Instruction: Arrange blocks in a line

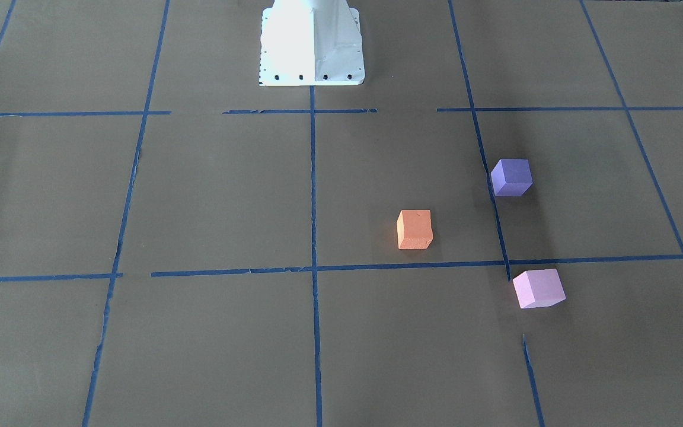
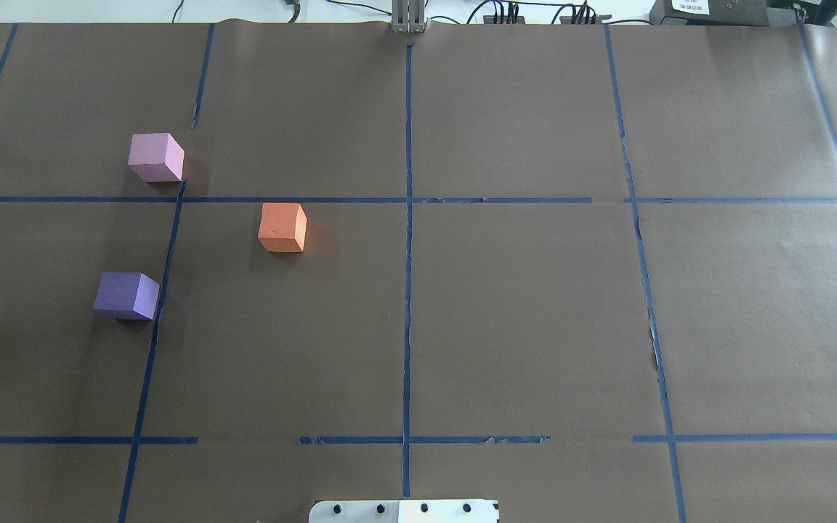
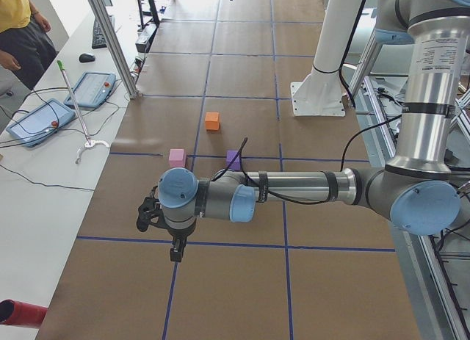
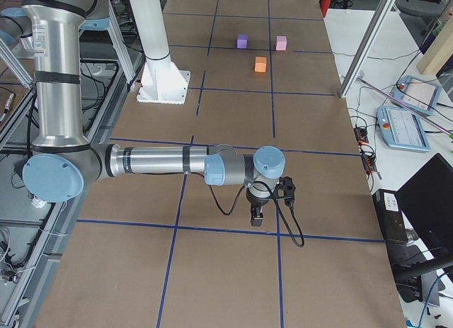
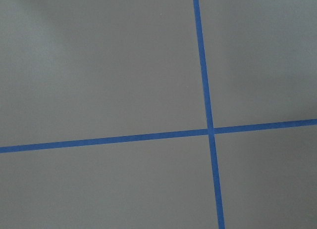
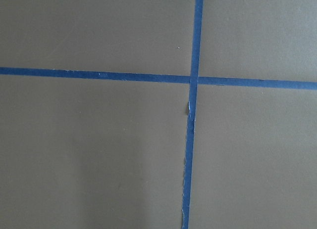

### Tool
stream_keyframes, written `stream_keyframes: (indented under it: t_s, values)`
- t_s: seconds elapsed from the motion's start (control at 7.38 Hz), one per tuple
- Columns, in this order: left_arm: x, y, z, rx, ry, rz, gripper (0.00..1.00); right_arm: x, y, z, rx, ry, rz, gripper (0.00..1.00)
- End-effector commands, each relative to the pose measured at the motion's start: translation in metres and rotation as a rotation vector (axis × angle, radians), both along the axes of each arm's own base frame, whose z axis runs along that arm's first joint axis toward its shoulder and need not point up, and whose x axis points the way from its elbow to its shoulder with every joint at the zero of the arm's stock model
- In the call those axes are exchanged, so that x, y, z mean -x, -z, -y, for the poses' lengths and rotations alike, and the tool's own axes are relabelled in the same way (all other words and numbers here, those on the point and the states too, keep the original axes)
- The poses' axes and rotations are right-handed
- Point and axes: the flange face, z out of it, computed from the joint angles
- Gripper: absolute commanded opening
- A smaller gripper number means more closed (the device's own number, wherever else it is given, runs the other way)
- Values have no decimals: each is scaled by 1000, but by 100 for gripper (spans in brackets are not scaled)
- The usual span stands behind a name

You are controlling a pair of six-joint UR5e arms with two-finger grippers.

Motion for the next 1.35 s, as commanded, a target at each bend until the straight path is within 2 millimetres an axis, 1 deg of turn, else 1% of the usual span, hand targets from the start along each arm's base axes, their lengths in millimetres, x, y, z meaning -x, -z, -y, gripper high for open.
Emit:
stream_keyframes:
  t_s: [0.0,0.14,0.27,0.41,0.54,0.68,0.81,0.95,1.08,1.22]
  values:
    - [-6,10,8,22,20,-19,100,0,0,0,-1,0,2,100]
    - [-14,13,9,54,5,-21,100,0,0,0,-1,0,0,100]
    - [-15,16,8,50,5,-21,100,0,0,0,-1,0,0,100]
    - [-15,26,9,30,4,-18,100,0,0,0,1,0,0,100]
    - [-18,25,10,25,-3,-13,100,0,0,0,-1,0,0,100]
    - [-18,27,3,12,-9,-17,100,0,0,0,-1,0,0,100]
    - [-29,52,8,-30,-24,-9,100,0,0,0,1,0,0,100]
    - [-68,80,15,-79,-90,-9,100,0,0,0,-1,0,0,100]
    - [-115,108,24,-24,-70,-43,100,0,0,0,-1,0,0,100]
    - [-164,153,36,-12,-38,-84,100,0,0,0,-1,0,0,100]
